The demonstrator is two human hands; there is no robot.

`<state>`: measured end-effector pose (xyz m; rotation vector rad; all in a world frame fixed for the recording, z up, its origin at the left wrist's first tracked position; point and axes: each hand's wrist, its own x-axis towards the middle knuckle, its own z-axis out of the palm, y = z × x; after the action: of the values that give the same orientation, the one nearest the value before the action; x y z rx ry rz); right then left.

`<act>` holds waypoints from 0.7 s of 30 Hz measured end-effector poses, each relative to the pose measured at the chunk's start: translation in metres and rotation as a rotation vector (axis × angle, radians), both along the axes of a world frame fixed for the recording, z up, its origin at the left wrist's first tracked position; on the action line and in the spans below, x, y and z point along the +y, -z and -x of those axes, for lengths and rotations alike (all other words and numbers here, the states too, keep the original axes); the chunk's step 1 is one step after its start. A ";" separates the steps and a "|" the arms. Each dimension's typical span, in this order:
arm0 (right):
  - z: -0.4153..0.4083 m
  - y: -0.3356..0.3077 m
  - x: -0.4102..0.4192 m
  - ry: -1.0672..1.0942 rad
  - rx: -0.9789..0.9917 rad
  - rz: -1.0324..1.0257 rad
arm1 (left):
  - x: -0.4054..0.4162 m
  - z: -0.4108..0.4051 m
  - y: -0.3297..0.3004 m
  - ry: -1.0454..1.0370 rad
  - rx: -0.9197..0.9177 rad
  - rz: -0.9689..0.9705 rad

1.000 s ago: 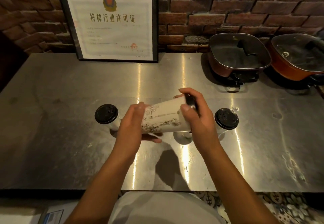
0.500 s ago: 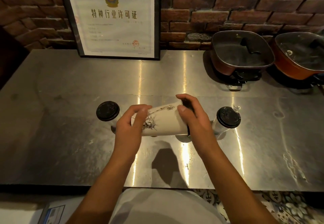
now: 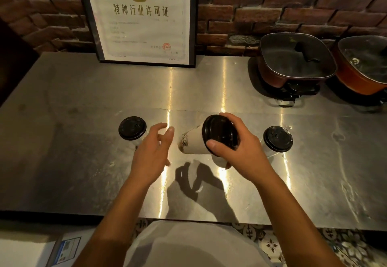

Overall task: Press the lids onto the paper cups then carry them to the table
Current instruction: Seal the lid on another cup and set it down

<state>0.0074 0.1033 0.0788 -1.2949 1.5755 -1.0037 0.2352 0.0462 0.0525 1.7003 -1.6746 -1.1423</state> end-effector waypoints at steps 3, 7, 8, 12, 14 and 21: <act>-0.006 0.011 -0.004 -0.086 0.184 -0.008 | 0.006 0.005 -0.006 0.104 0.261 -0.034; -0.025 0.026 -0.007 -0.165 0.206 -0.024 | 0.016 0.018 0.000 0.230 0.235 0.023; -0.026 0.030 -0.007 -0.154 0.141 -0.049 | 0.016 0.018 0.003 0.211 0.226 0.049; -0.028 0.043 -0.010 -0.020 -0.081 -0.098 | 0.008 0.010 0.017 0.113 0.309 -0.007; -0.032 0.052 -0.014 0.029 -0.109 -0.106 | 0.001 0.008 0.027 0.105 0.318 -0.035; -0.057 0.088 -0.036 0.245 -0.090 -0.149 | -0.032 0.015 0.055 0.101 0.239 -0.147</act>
<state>0.0644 0.0671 -0.0093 -0.9597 1.7323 -1.0563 0.2198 0.0144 -0.0026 1.5073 -1.5755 -1.4854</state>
